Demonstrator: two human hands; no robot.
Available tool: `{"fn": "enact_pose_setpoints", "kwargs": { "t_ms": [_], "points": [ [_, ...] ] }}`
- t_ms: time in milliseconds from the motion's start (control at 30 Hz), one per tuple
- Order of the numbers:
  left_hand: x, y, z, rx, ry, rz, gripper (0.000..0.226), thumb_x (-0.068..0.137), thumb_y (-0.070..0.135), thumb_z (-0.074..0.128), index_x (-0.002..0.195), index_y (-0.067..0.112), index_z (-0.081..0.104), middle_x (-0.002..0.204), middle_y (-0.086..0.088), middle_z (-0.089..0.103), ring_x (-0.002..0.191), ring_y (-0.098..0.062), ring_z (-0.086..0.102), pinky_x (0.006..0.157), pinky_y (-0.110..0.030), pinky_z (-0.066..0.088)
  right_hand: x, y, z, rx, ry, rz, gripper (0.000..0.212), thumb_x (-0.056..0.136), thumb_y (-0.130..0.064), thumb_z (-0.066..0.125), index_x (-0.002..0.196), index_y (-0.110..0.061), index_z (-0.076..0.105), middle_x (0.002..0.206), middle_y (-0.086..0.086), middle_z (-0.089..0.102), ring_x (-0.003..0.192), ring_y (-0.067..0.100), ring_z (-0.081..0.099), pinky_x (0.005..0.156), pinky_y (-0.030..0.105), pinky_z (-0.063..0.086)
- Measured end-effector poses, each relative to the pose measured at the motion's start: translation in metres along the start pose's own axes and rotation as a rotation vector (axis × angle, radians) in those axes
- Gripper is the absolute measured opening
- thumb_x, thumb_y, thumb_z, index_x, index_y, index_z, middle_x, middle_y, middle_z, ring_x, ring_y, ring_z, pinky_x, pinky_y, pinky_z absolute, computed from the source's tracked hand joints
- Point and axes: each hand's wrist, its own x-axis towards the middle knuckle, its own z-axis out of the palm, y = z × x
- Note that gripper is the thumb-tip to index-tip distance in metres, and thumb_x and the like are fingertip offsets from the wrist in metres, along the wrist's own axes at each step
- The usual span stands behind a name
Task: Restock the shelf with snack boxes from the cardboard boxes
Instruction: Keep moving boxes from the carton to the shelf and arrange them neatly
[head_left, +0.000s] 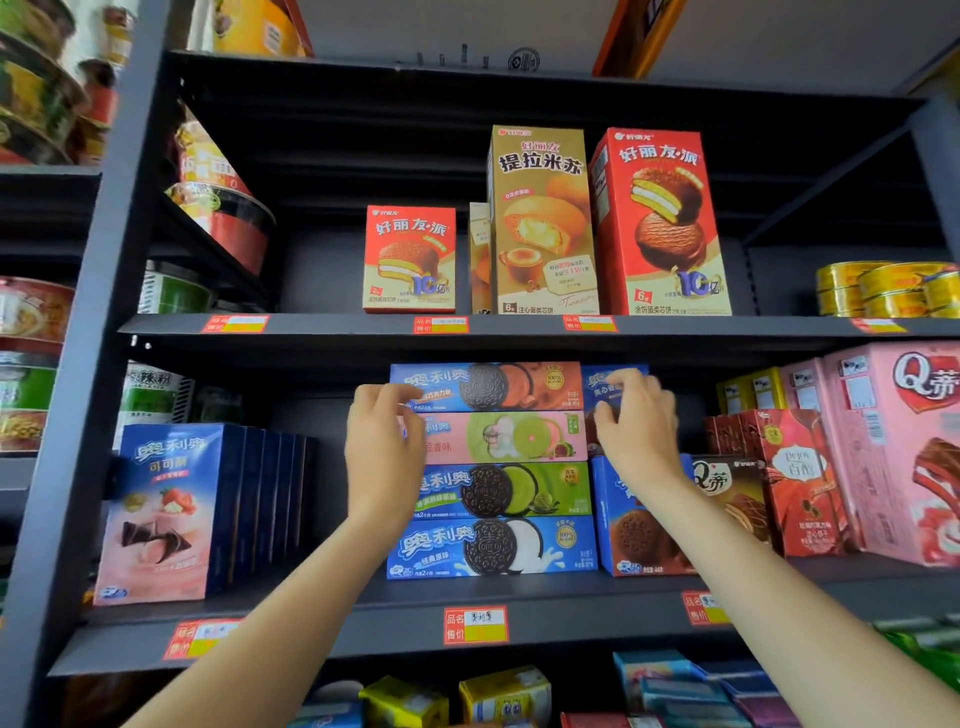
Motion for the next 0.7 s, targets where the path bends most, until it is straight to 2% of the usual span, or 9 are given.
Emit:
{"fn": "enact_pose_setpoints", "kwargs": {
  "t_ms": [67,133,267,367,433,533,600,700],
  "points": [
    [-0.016,0.01,0.011,-0.048,-0.08,0.091,0.022,0.089,-0.001,0.047,0.098,0.012,0.061,0.1,0.006,0.046,0.09,-0.019,0.055,0.075,-0.028,0.045,-0.01,0.009,-0.007,-0.073,0.094,-0.001,0.035,0.09,-0.026,0.057,0.12,-0.011,0.051,0.13,0.013,0.042,0.119,0.033,0.037,0.095,0.043,0.033],
    [-0.03,0.019,0.024,-0.078,-0.203,0.109,0.022,0.089,-0.001,0.047,0.101,0.011,0.06,0.102,0.004,0.047,0.091,-0.019,0.054,0.081,-0.034,0.048,-0.021,0.018,-0.014,-0.124,0.067,0.044,0.049,0.082,-0.042,0.065,0.119,-0.014,0.048,0.131,0.012,0.036,0.119,0.035,0.034,0.095,0.045,0.033],
    [-0.052,0.029,0.044,-0.107,-0.396,0.123,0.022,0.09,0.001,0.046,0.107,0.011,0.056,0.109,0.003,0.044,0.083,-0.011,0.051,0.076,-0.026,0.046,-0.036,0.035,-0.016,-0.228,-0.162,0.158,0.076,0.07,-0.061,0.069,0.126,-0.019,0.039,0.139,0.01,0.023,0.124,0.038,0.032,0.1,0.048,0.034],
    [-0.065,0.035,0.051,-0.084,-0.513,0.123,0.025,0.09,0.004,0.048,0.114,0.012,0.054,0.111,0.001,0.044,0.079,-0.012,0.052,0.074,-0.024,0.044,-0.044,0.044,-0.012,-0.201,-0.249,0.176,0.084,0.069,-0.059,0.071,0.13,-0.017,0.032,0.142,0.011,0.015,0.123,0.041,0.039,0.098,0.049,0.04],
    [-0.072,0.038,0.055,-0.066,-0.609,0.11,0.03,0.09,0.007,0.053,0.119,0.013,0.05,0.117,-0.001,0.044,0.086,-0.015,0.058,0.075,-0.024,0.045,-0.049,0.045,-0.007,-0.18,-0.262,0.193,0.086,0.07,-0.057,0.072,0.132,-0.017,0.027,0.143,0.012,0.01,0.121,0.041,0.042,0.095,0.048,0.043],
    [-0.083,0.042,0.059,-0.072,-0.705,0.1,0.041,0.087,0.01,0.058,0.126,0.013,0.045,0.125,-0.006,0.042,0.094,-0.017,0.057,0.074,-0.015,0.041,-0.055,0.036,-0.007,-0.193,-0.199,0.244,0.084,0.072,-0.051,0.072,0.134,-0.018,0.025,0.144,0.013,0.01,0.124,0.041,0.033,0.099,0.046,0.037],
    [-0.085,0.047,0.055,-0.108,-0.717,0.078,0.045,0.087,0.009,0.059,0.128,0.013,0.043,0.126,-0.008,0.041,0.093,-0.015,0.051,0.07,-0.008,0.036,-0.061,0.026,-0.016,-0.194,-0.081,0.254,0.083,0.07,-0.05,0.072,0.133,-0.018,0.028,0.143,0.013,0.014,0.122,0.042,0.032,0.097,0.046,0.032],
    [-0.08,0.053,0.038,-0.19,-0.673,0.086,0.052,0.085,0.01,0.06,0.131,0.019,0.039,0.126,-0.003,0.042,0.096,-0.013,0.048,0.079,-0.017,0.043,-0.068,0.009,-0.036,-0.124,0.117,0.178,0.08,0.067,-0.049,0.073,0.13,-0.018,0.034,0.142,0.013,0.02,0.116,0.04,0.035,0.093,0.046,0.031]
  ]
}}
